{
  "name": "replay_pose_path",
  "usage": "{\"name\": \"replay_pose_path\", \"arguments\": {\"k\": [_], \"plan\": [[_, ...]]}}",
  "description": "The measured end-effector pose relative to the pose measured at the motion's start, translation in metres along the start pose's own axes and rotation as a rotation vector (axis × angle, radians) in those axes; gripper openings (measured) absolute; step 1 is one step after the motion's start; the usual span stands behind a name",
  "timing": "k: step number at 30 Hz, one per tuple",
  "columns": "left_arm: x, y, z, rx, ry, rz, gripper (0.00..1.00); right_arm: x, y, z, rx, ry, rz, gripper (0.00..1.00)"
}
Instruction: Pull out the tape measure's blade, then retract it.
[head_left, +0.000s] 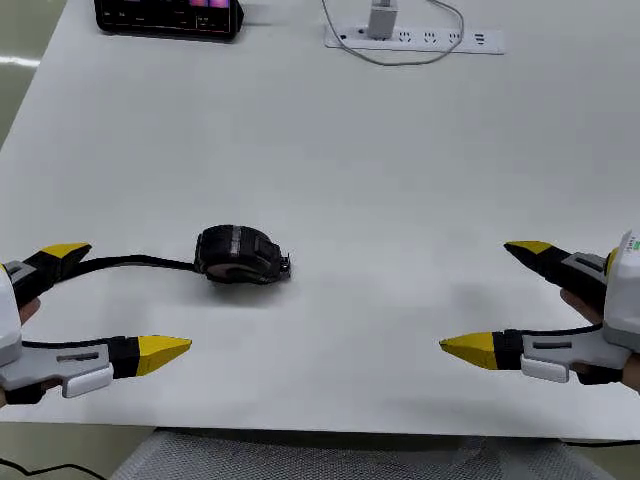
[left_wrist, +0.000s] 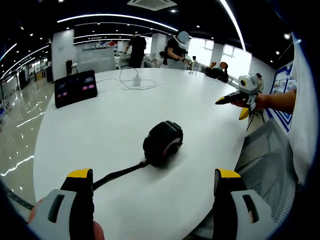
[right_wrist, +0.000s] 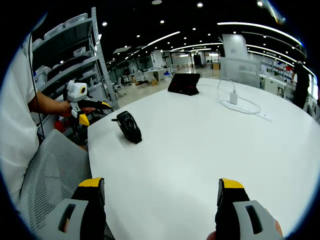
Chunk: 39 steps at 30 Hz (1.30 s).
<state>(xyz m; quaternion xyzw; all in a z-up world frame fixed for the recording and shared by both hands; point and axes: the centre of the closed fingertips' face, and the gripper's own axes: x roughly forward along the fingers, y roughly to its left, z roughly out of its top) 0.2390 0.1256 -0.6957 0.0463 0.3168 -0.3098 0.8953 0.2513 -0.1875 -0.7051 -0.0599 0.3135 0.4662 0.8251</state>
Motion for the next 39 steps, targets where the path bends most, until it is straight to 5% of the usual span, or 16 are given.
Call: {"name": "replay_pose_path", "arguments": {"k": [12,25,26,39], "plan": [[-0.002,0.0,0.0,0.017,0.008,-0.003,0.93,-0.001,0.001,-0.003,-0.013,0.014,0.008,0.93],[-0.001,-0.005,0.0,0.05,0.005,-0.005,0.98,-0.001,0.003,-0.004,-0.01,0.016,0.011,0.93],[-0.001,-0.011,-0.002,0.03,0.018,-0.038,0.96,-0.001,0.003,-0.005,-0.011,0.017,0.011,0.93],[0.0,-0.009,-0.001,0.046,0.012,-0.029,0.98,-0.001,0.003,-0.004,-0.009,0.015,0.013,0.93]]}}
